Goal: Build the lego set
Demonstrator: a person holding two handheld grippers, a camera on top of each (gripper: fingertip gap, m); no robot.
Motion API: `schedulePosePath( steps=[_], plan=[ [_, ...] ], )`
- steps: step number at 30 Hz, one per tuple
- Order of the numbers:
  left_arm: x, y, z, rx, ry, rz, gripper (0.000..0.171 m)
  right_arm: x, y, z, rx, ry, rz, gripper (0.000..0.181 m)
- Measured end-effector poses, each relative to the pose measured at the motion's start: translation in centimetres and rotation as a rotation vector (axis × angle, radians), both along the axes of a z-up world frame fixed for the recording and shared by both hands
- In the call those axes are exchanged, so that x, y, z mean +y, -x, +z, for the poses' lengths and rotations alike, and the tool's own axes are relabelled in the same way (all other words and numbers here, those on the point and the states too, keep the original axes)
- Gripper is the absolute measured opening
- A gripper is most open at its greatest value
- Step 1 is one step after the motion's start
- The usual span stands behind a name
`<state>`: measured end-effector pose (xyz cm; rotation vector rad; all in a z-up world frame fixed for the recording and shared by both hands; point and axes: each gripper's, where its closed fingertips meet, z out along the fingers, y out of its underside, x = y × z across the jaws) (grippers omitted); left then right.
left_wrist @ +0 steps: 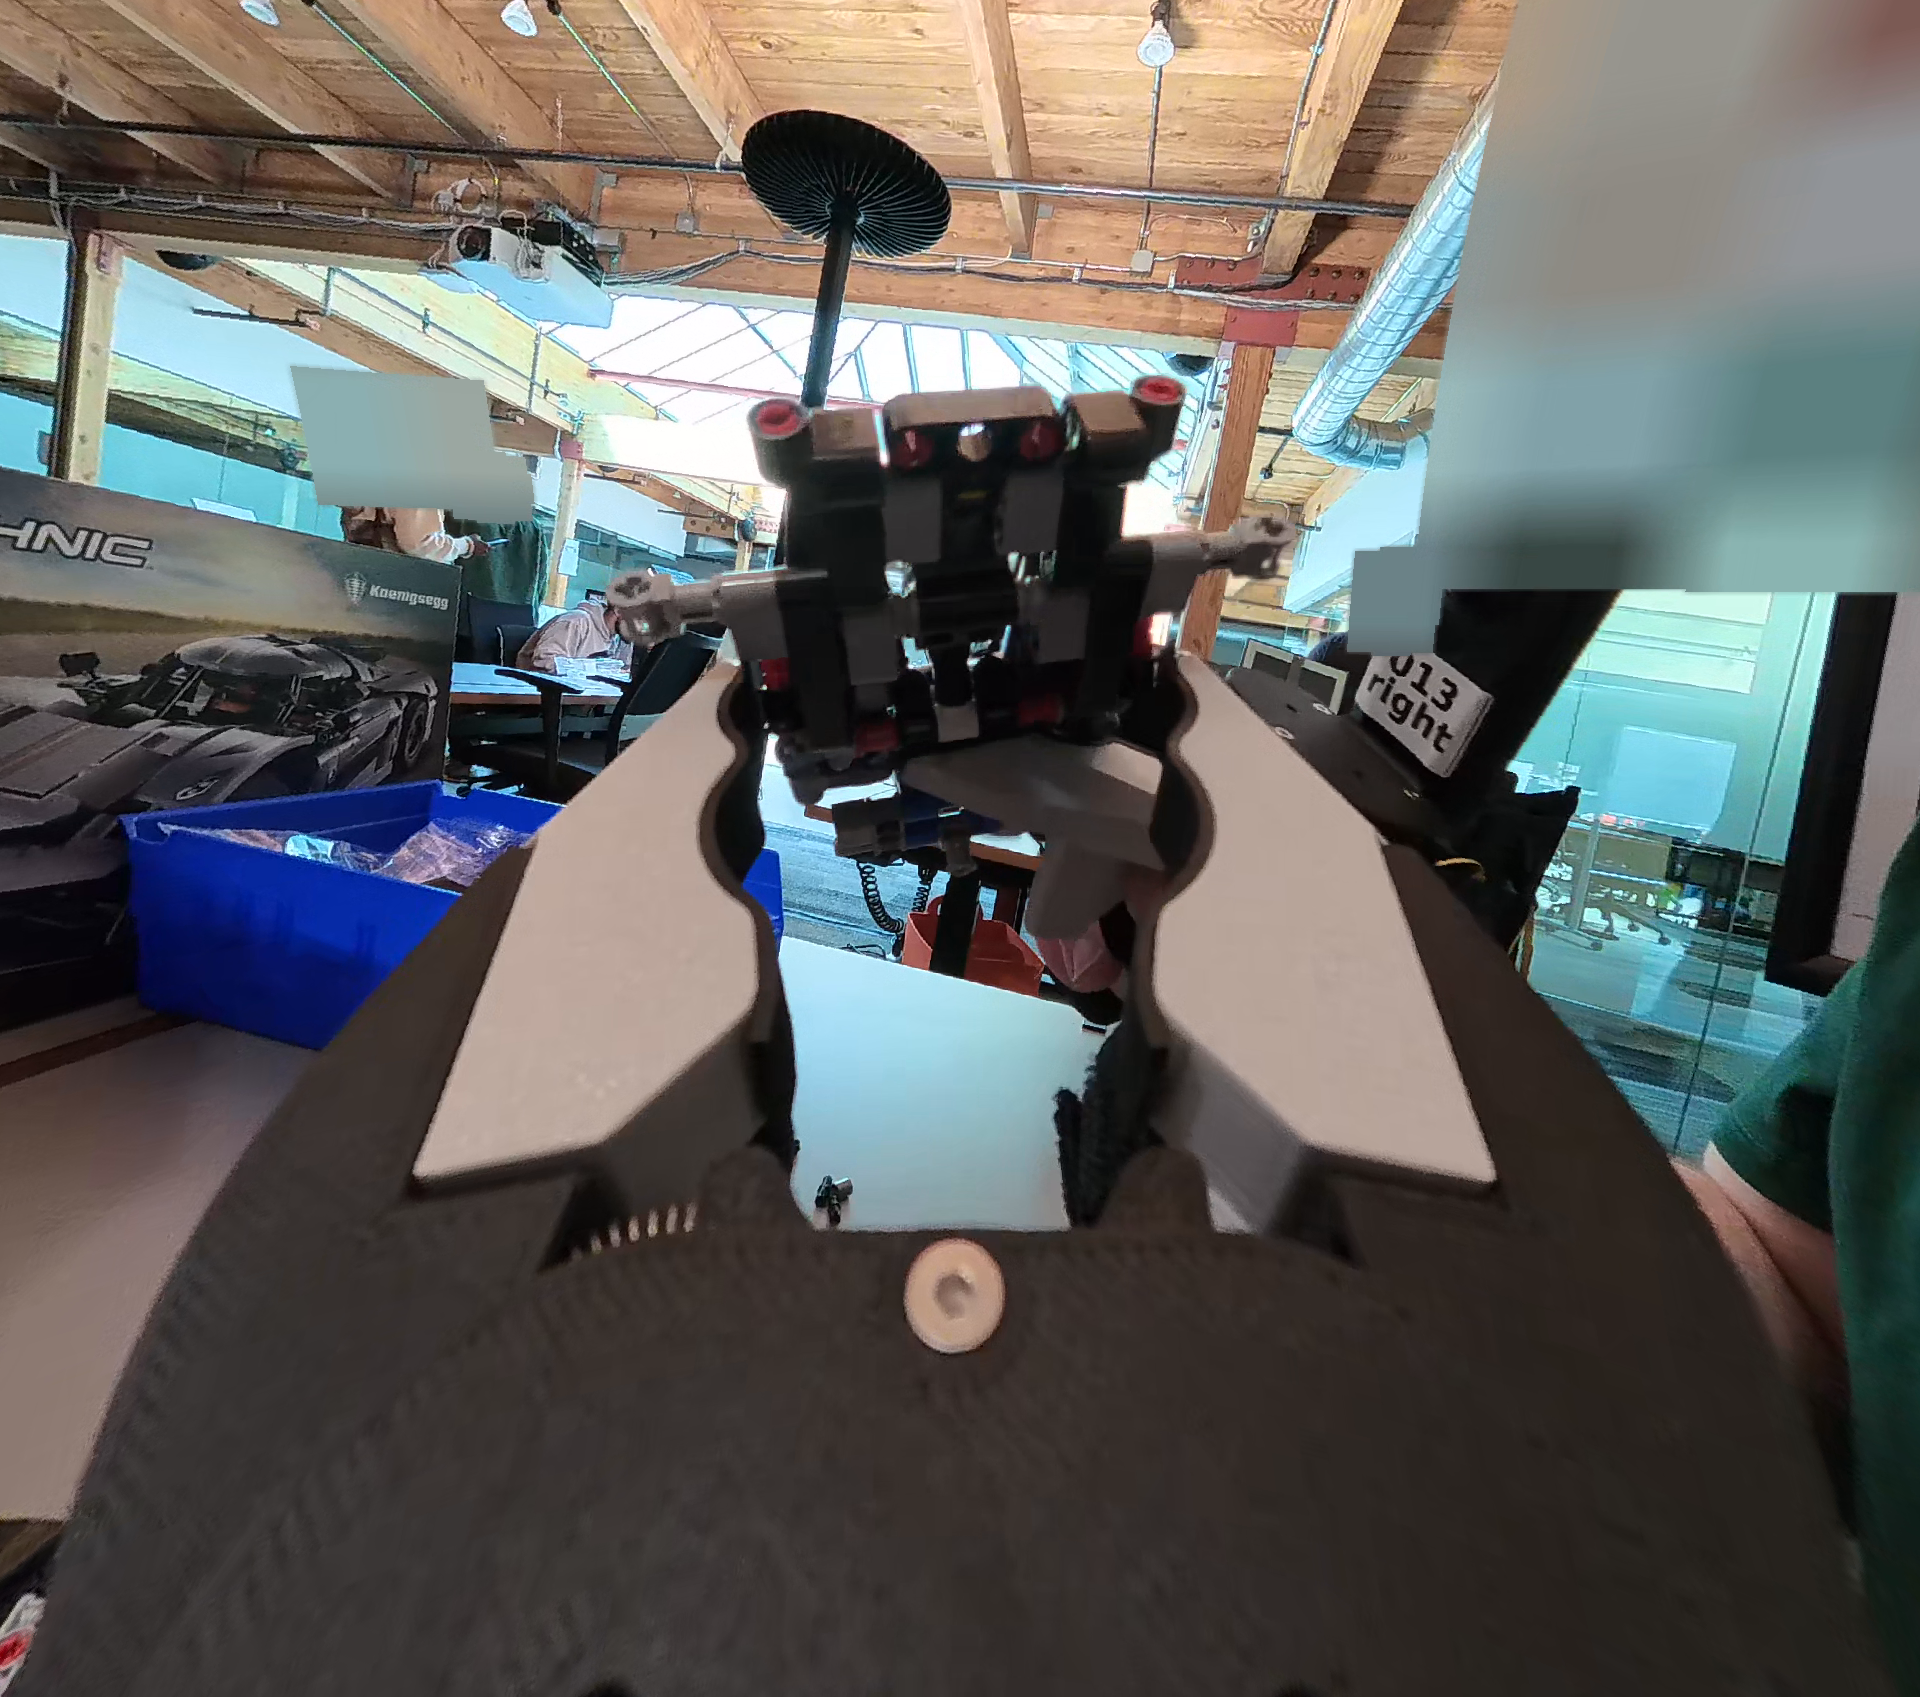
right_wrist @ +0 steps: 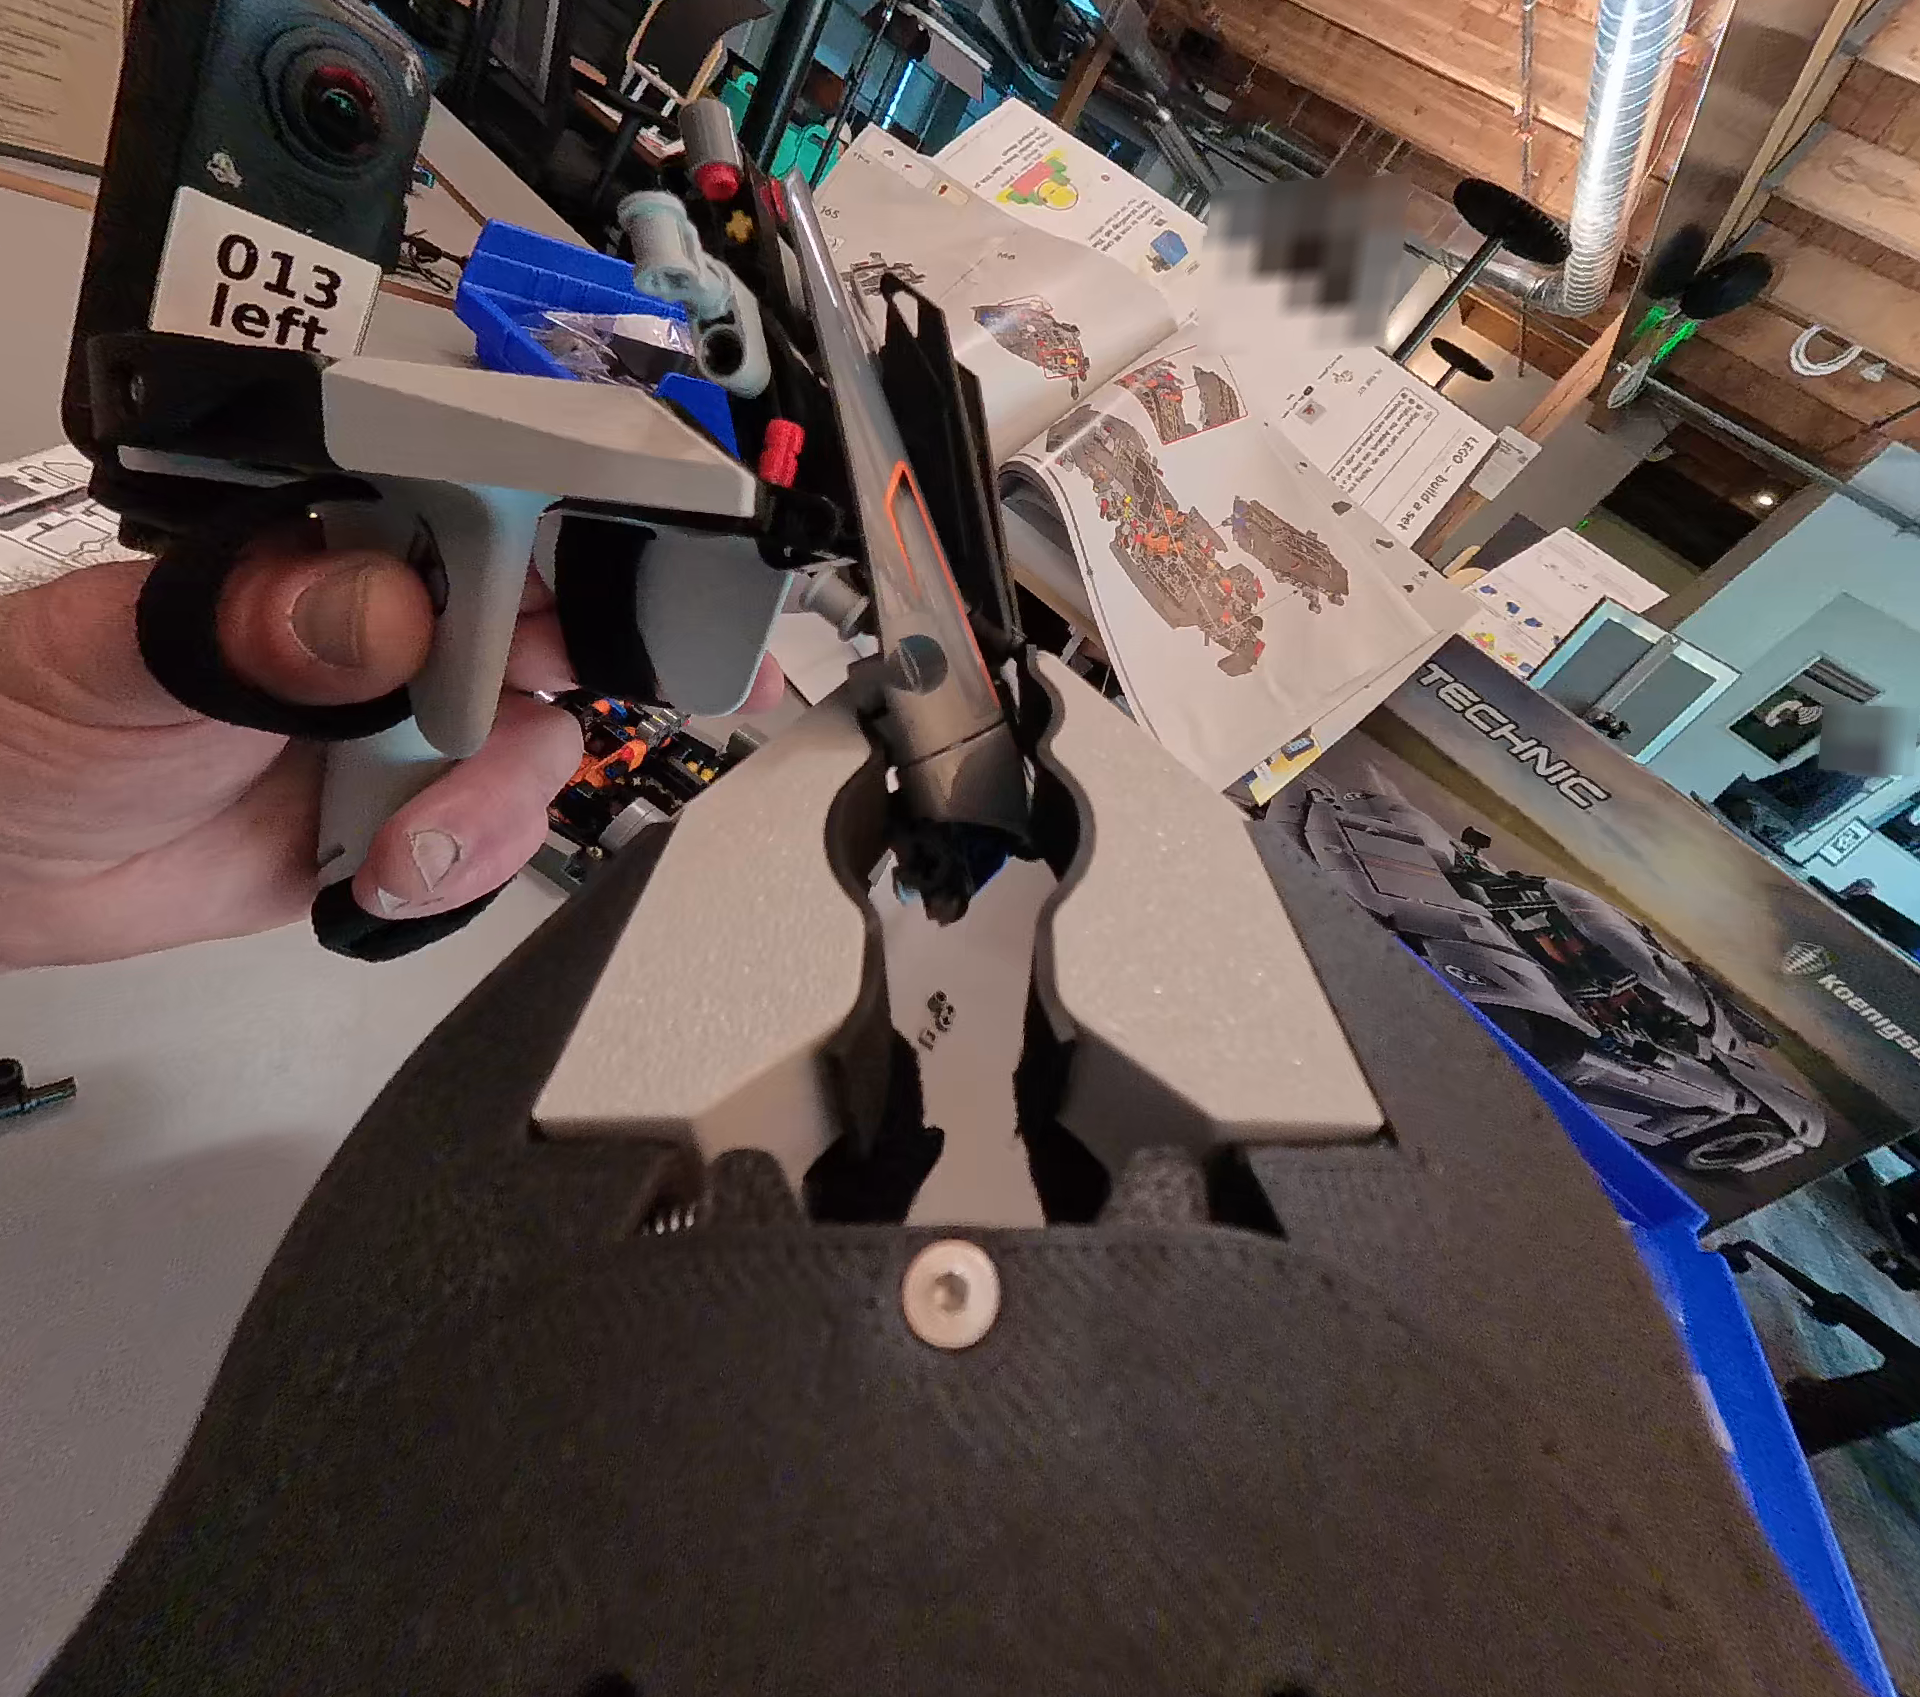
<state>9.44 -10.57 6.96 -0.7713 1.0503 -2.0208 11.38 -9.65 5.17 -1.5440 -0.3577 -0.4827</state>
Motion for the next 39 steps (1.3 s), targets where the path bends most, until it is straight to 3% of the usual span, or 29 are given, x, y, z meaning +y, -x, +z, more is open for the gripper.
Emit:
schedulePosePath(
  steps=[14,24,39],
  plan=[
    [0.48,-0.18,-0.35,0.014,0.001,0.015,0.064,0.13,-0.33,-0.17,0.064,-0.01,0.032,0.018],
    [0.66,-0.09,-0.4,0.006,0.061,-0.03,0.069,0.06,-0.14,-0.03,-0.113,-0.014,-0.068,0.015],
    [0.82,0.16,-0.21,0.001,0.024,0.019,0.064,0.47,0.21,-0.04,0.031,-0.017,0.003,0.016]
  ],
)
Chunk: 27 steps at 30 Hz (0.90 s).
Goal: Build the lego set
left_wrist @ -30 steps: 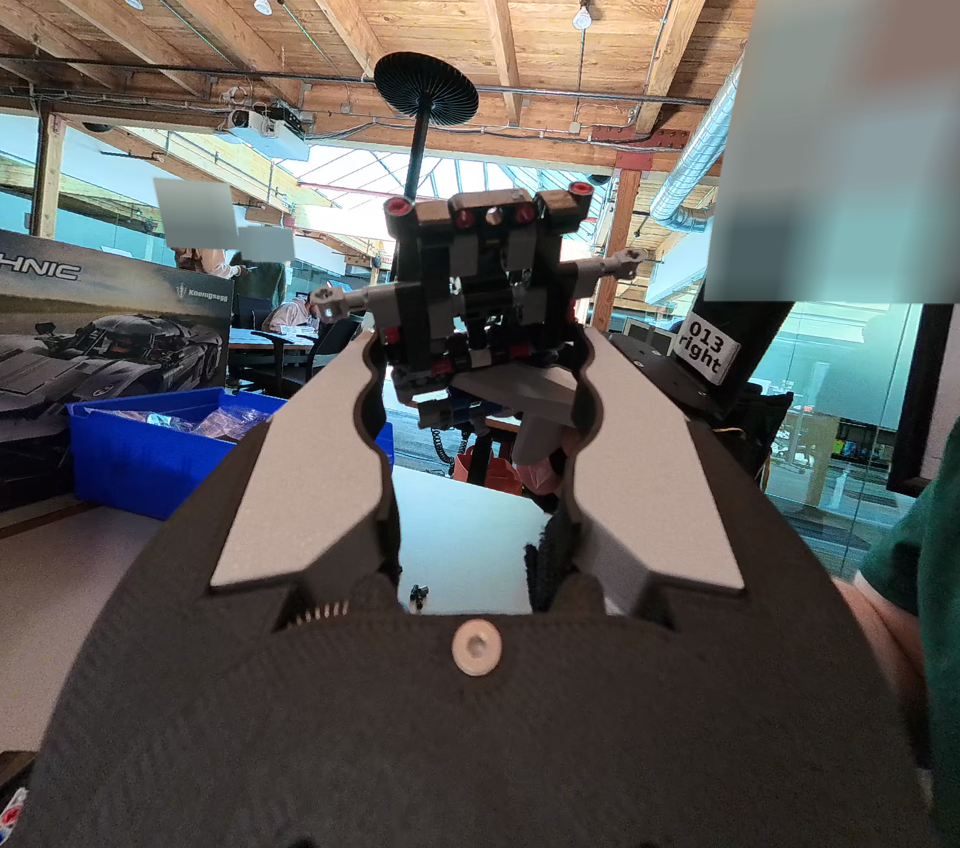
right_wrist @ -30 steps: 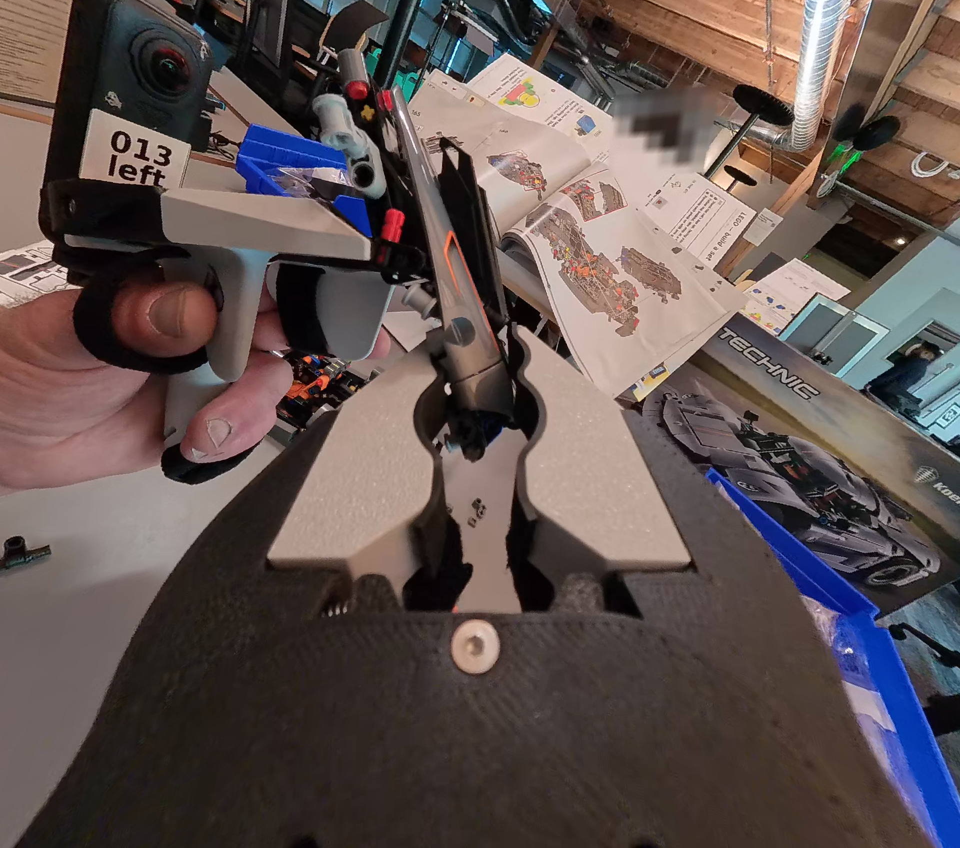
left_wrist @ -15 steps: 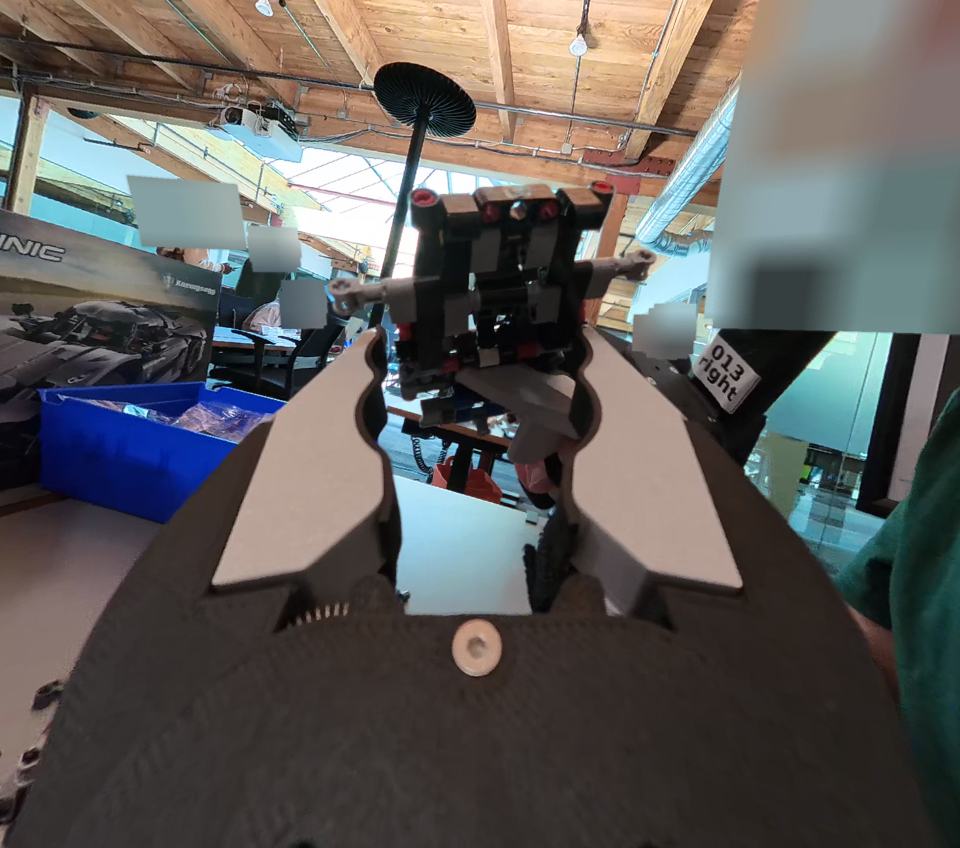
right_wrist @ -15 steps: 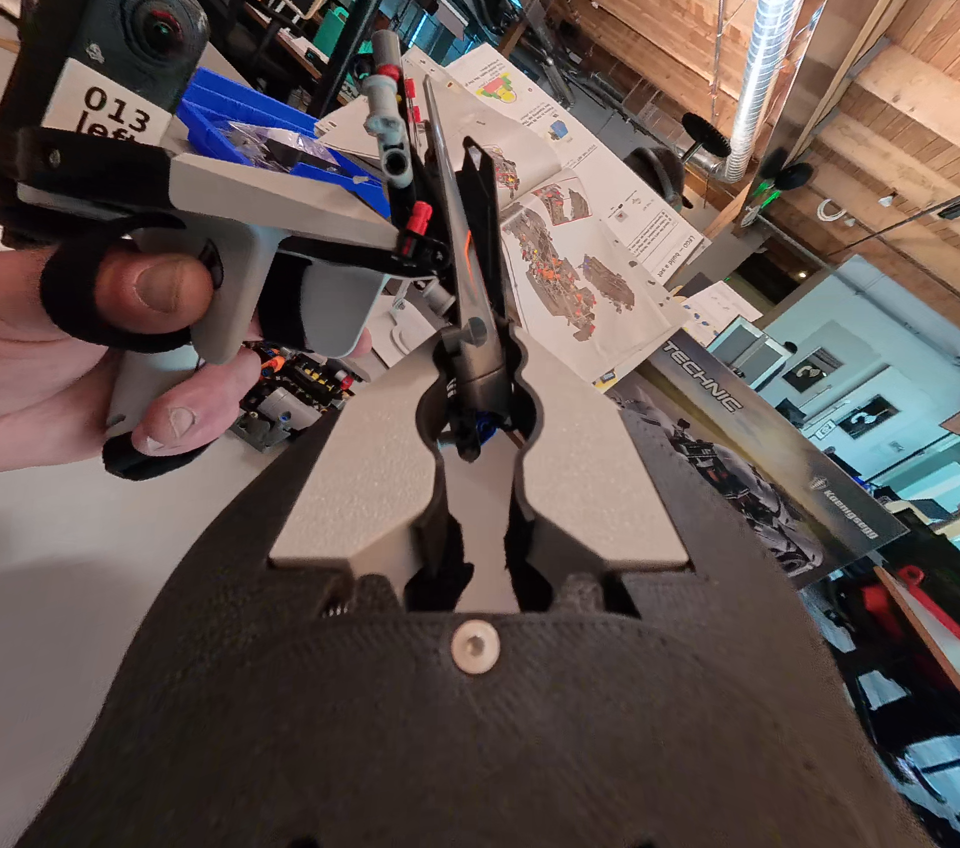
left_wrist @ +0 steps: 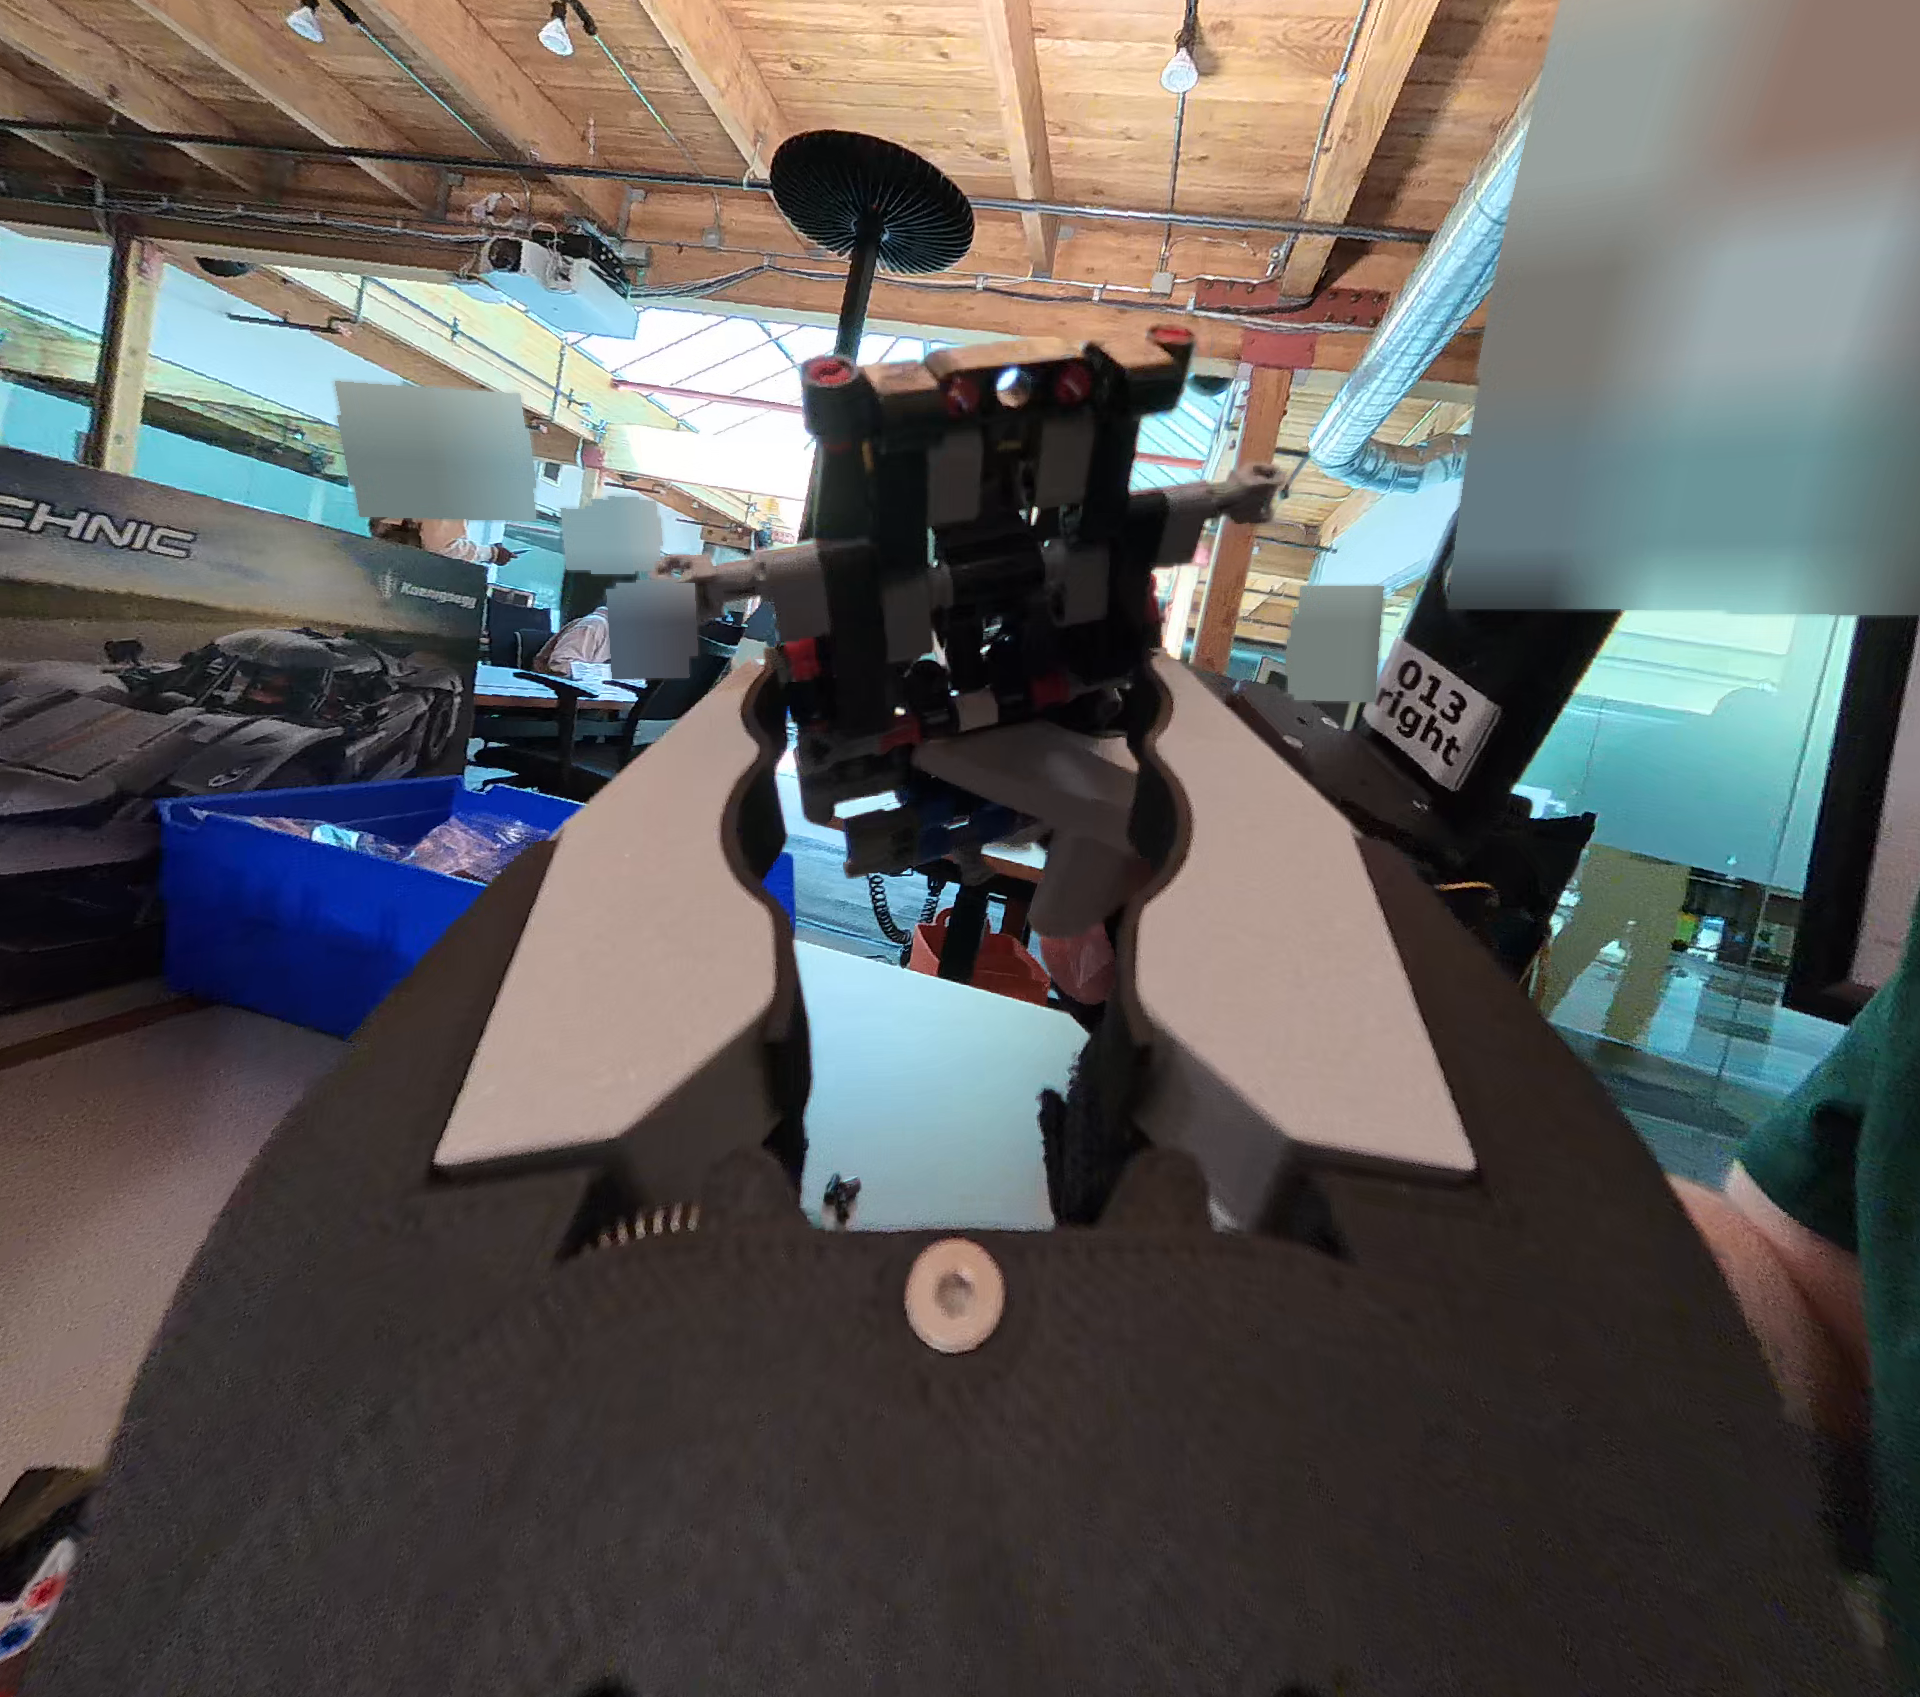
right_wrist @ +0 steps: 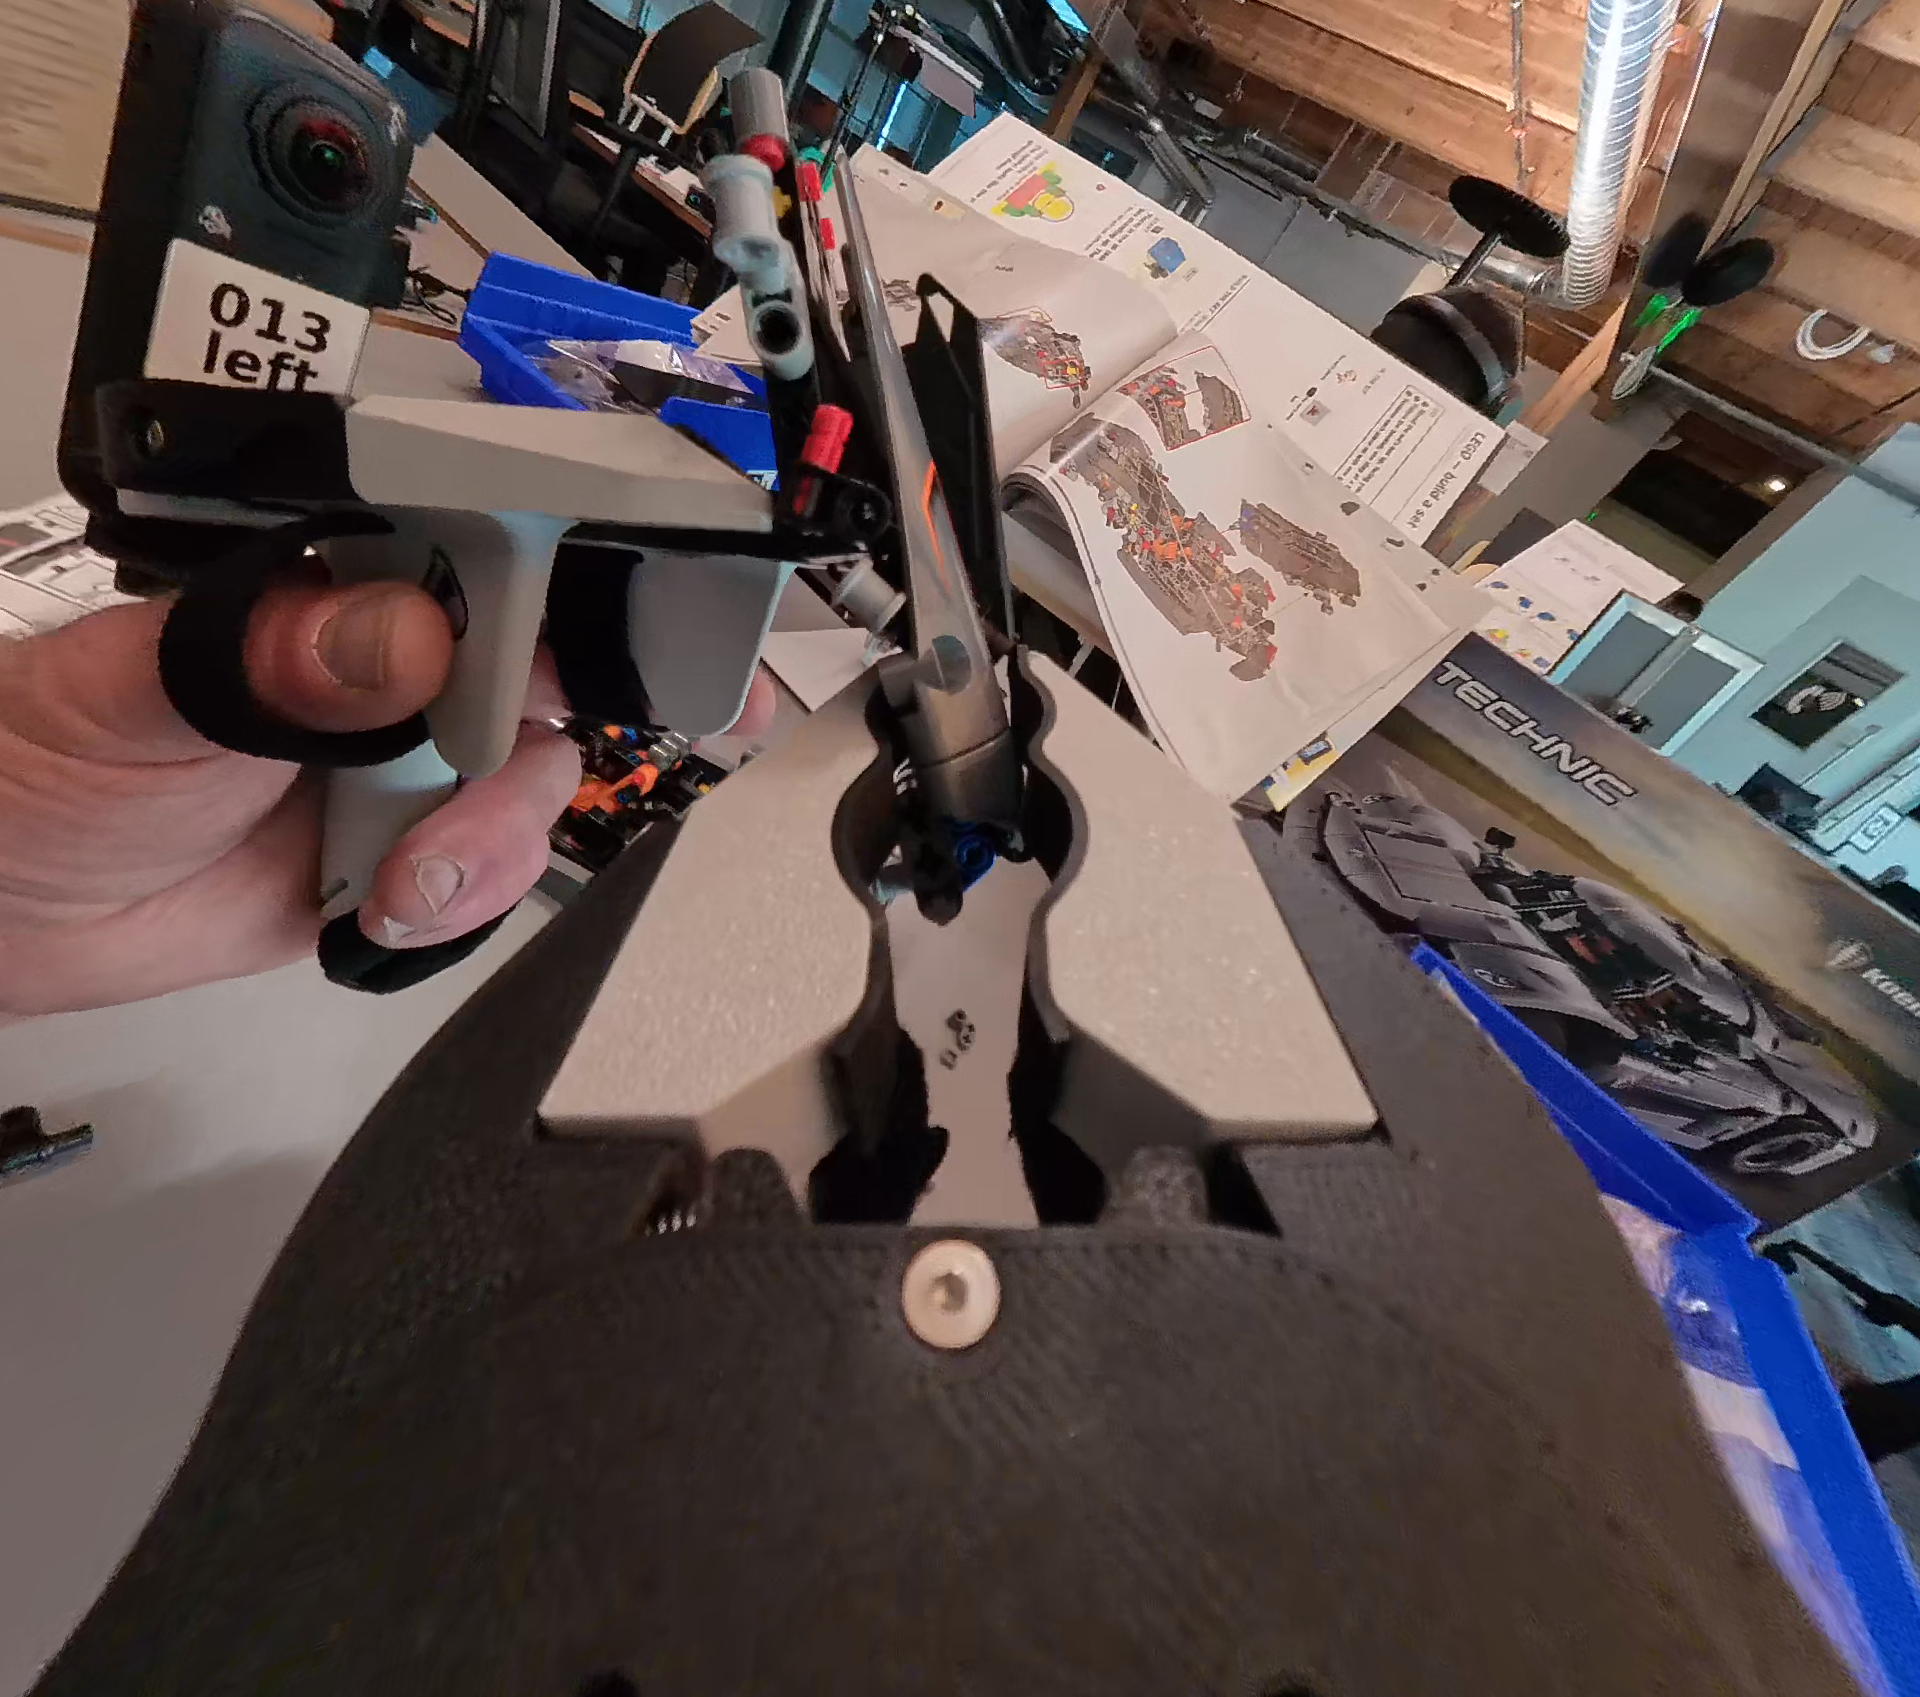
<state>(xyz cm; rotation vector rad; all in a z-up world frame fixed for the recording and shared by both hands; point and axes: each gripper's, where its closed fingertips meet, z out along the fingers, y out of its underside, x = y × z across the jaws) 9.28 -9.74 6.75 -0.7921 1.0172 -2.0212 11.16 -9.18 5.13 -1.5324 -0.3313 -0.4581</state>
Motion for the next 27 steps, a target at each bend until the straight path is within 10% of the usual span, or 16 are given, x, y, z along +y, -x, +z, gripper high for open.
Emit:
schedulePosePath(
  steps=[27],
  plan=[
    [3.7,4.7,1.7,-0.02,0.241,-0.042,0.086,4.1,7.1,0.8,-0.373,0.148,-0.109,0.025]
  ],
)
